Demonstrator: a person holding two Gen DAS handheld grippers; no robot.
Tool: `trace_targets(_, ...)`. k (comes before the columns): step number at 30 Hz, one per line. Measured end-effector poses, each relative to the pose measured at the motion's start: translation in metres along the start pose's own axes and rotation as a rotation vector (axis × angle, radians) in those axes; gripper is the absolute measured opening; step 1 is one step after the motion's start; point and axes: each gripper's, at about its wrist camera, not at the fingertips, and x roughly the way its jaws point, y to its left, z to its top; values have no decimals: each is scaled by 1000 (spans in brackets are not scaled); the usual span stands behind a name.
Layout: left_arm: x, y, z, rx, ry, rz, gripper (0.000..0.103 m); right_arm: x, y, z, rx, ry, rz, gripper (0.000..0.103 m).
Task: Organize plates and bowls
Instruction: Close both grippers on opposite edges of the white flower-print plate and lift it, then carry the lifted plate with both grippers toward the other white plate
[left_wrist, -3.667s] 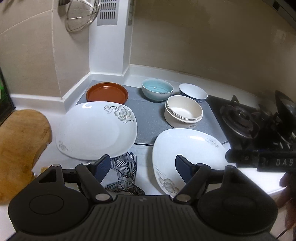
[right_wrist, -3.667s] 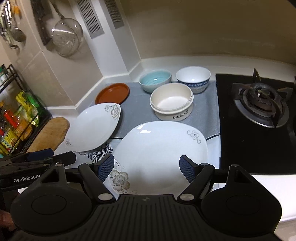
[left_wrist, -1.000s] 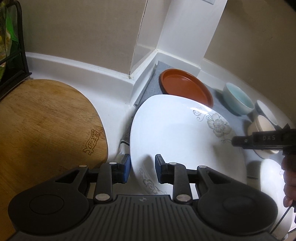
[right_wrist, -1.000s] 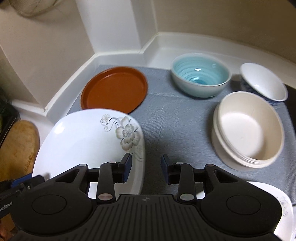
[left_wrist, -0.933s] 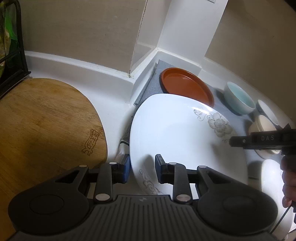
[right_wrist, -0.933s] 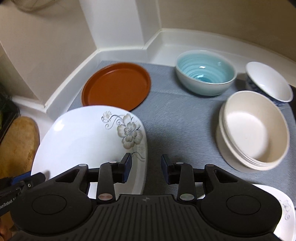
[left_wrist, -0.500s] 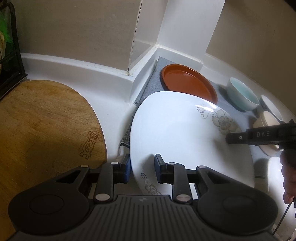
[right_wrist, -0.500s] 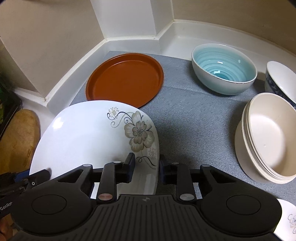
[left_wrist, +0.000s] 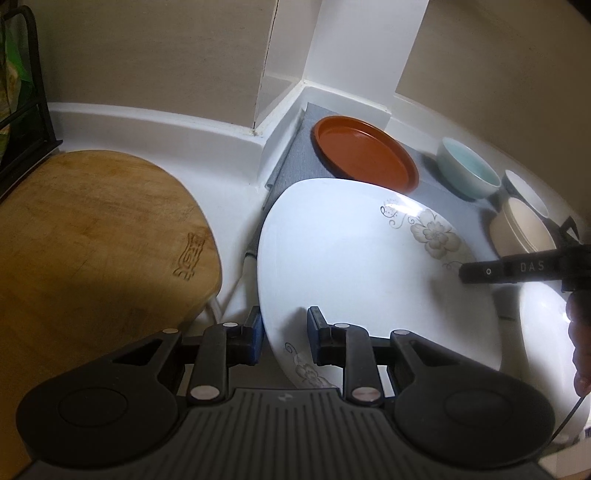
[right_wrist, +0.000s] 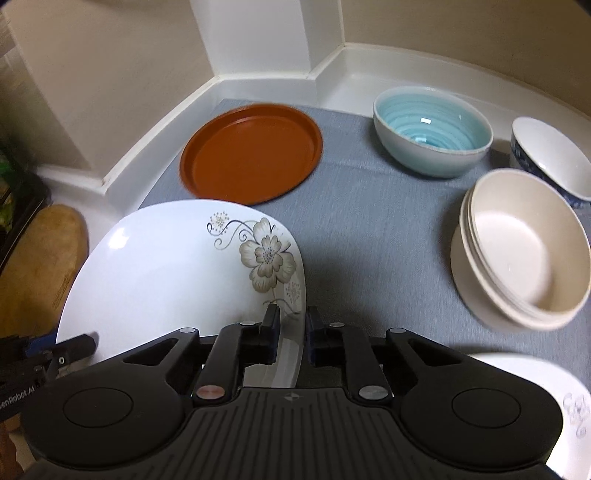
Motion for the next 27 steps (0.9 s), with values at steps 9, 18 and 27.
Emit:
trace_targets(9, -1, 5, 0, 6, -10, -15, 27, 2, -6, 1, 1, 21, 32, 17)
trace_targets(18, 10, 10, 7, 4, -27, -34, 27, 10, -4, 2, 7, 3, 44, 23)
trace_targets(27, 10, 10, 4, 10, -36, -38, 26, 10, -9, -2, 10, -30, 76, 23)
